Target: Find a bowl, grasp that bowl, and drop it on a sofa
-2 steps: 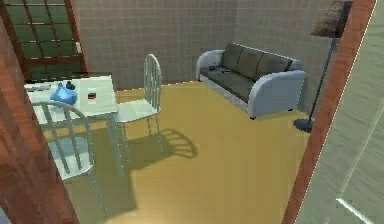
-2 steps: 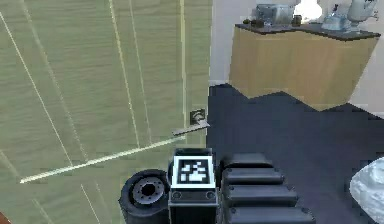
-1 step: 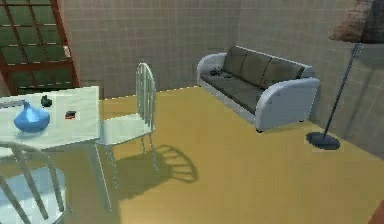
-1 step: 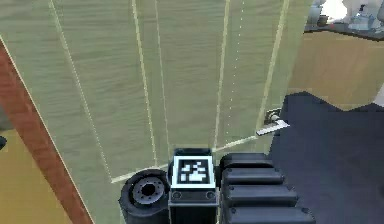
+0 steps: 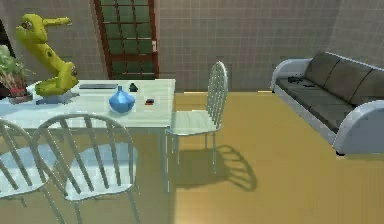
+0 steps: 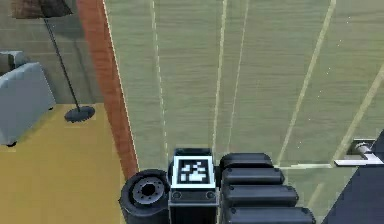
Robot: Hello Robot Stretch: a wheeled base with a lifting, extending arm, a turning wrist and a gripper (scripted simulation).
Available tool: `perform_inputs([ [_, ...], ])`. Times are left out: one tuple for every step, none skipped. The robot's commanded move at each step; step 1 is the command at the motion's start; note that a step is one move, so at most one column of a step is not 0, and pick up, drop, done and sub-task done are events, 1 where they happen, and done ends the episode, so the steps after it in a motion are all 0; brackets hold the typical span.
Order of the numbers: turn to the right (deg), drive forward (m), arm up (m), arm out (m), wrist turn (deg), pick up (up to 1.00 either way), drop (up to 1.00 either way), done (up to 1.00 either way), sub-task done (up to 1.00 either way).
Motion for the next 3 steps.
perform_inputs([
  [0.0, 0.45, 0.0, 0.0, 0.0, 0.0, 0.0, 0.0, 0.0],
  [36.0, 0.0, 0.0, 0.0, 0.0, 0.0, 0.0, 0.0, 0.0],
  [0.0, 1.0, 0.0, 0.0, 0.0, 0.0, 0.0, 0.0, 0.0],
])
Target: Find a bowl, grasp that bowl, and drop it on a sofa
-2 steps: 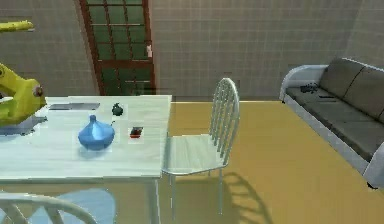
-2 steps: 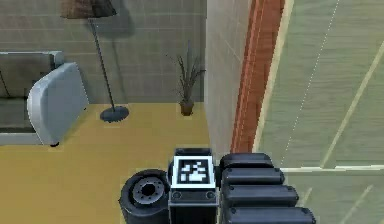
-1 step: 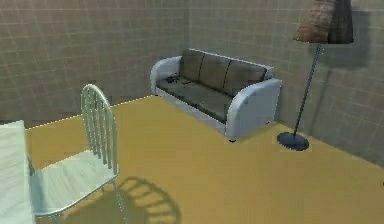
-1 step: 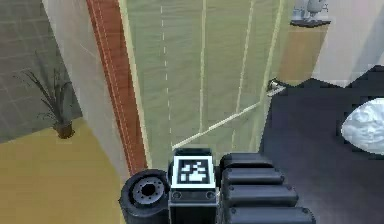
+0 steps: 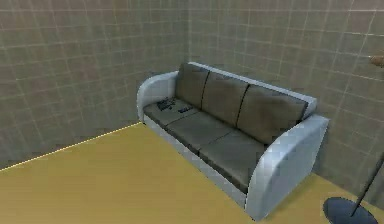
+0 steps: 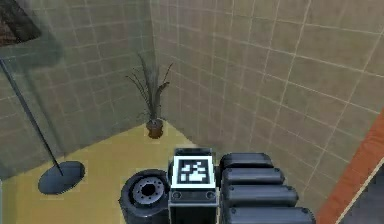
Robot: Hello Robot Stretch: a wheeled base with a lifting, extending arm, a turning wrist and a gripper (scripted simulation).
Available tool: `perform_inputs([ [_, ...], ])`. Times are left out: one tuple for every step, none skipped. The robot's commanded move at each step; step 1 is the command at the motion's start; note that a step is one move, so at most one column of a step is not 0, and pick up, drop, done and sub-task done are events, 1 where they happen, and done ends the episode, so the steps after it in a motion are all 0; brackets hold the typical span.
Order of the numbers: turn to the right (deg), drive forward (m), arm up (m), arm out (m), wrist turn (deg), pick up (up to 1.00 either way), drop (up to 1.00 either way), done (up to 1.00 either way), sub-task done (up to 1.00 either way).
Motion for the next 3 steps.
perform_inputs([
  [6.0, 0.0, 0.0, 0.0, 0.0, 0.0, 0.0, 0.0, 0.0],
  [0.0, 0.35, 0.0, 0.0, 0.0, 0.0, 0.0, 0.0, 0.0],
  [-27.0, 0.0, 0.0, 0.0, 0.0, 0.0, 0.0, 0.0, 0.0],
])
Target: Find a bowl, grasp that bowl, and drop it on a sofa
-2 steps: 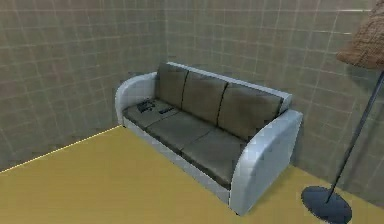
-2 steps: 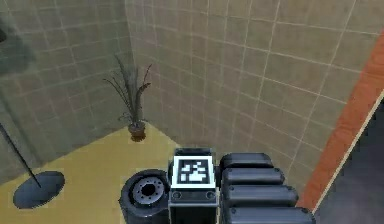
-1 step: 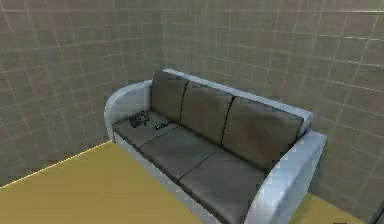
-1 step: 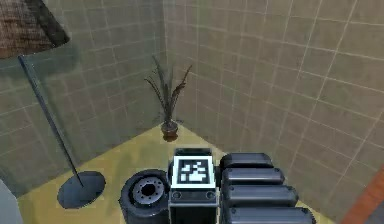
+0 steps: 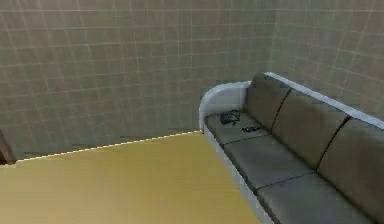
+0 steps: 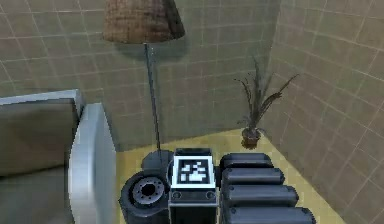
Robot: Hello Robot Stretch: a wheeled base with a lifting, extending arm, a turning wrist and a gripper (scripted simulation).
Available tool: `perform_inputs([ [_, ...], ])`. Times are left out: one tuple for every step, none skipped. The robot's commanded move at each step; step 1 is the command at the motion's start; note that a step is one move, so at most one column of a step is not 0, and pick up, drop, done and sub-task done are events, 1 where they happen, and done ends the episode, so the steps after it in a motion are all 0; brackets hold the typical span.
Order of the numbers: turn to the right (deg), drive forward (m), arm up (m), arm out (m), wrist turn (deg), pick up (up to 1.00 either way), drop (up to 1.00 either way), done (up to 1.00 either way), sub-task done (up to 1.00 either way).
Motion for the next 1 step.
perform_inputs([
  [0.0, 1.0, 0.0, 0.0, 0.0, 0.0, 0.0, 0.0, 0.0],
])
